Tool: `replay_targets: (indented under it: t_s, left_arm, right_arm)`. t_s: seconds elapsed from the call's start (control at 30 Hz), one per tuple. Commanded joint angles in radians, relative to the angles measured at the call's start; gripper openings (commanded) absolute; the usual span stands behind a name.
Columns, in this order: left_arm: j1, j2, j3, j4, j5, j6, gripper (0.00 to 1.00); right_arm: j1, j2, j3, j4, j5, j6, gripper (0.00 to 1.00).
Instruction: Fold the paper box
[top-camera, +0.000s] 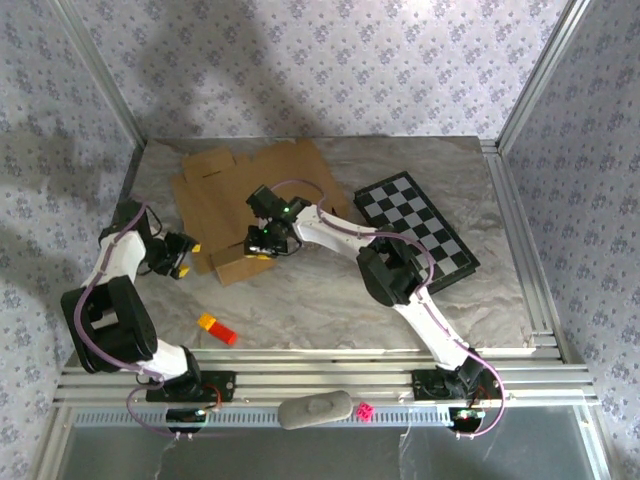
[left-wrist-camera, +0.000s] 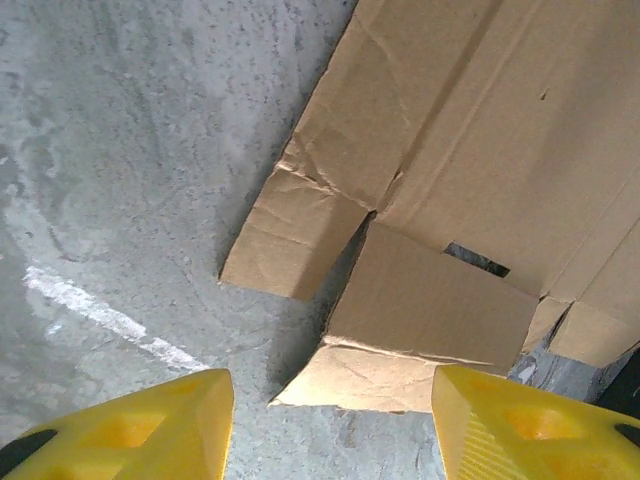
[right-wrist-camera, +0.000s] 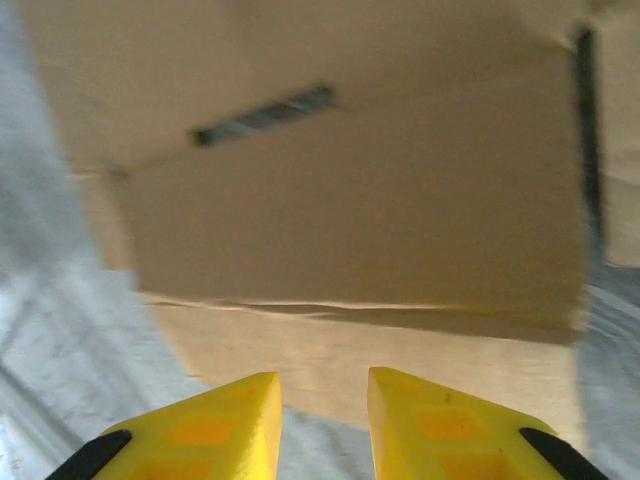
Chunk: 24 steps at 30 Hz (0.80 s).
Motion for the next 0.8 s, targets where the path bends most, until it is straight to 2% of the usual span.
replay_targets:
  t_s: [0.0, 0.2, 0.37, 0.43, 0.57, 0.7, 0.77]
  left_arm:
    - [0.021, 0.006, 0.064, -0.069, -0.033, 0.056, 0.58]
    - [0.063, 0.032, 0.093, -0.04, -0.02, 0.067, 0.6]
    - [0.062, 0.107, 0.13, 0.029, 0.028, 0.036, 0.6]
    - [0.062, 0.133, 0.134, 0.111, 0.07, 0.008, 0.6]
    - [0.043, 0.215, 0.163, 0.202, 0.129, -0.038, 0.54]
    - [-0.013, 0.309, 0.221, 0.214, 0.131, -0.039, 0.46]
    - [-0.037, 0.353, 0.253, 0.182, 0.095, -0.032, 0.44]
  right_arm:
    - [-0.032, 0.019, 0.0, -0.174, 0.048, -0.049, 0.29]
    - [-0.075, -0.066, -0.139, -0.26, 0.103, -0.235, 0.27]
    - [-0.106, -0.145, -0.256, -0.237, 0.071, -0.326, 0.27]
    - [-0.11, -0.15, -0.259, -0.236, 0.043, -0.342, 0.28]
    - [-0.12, -0.141, -0.25, -0.236, 0.022, -0.351, 0.28]
    - [-0.138, -0.132, -0.245, -0.241, 0.013, -0.34, 0.28]
    - [-0.146, -0.133, -0.246, -0.241, 0.006, -0.339, 0.28]
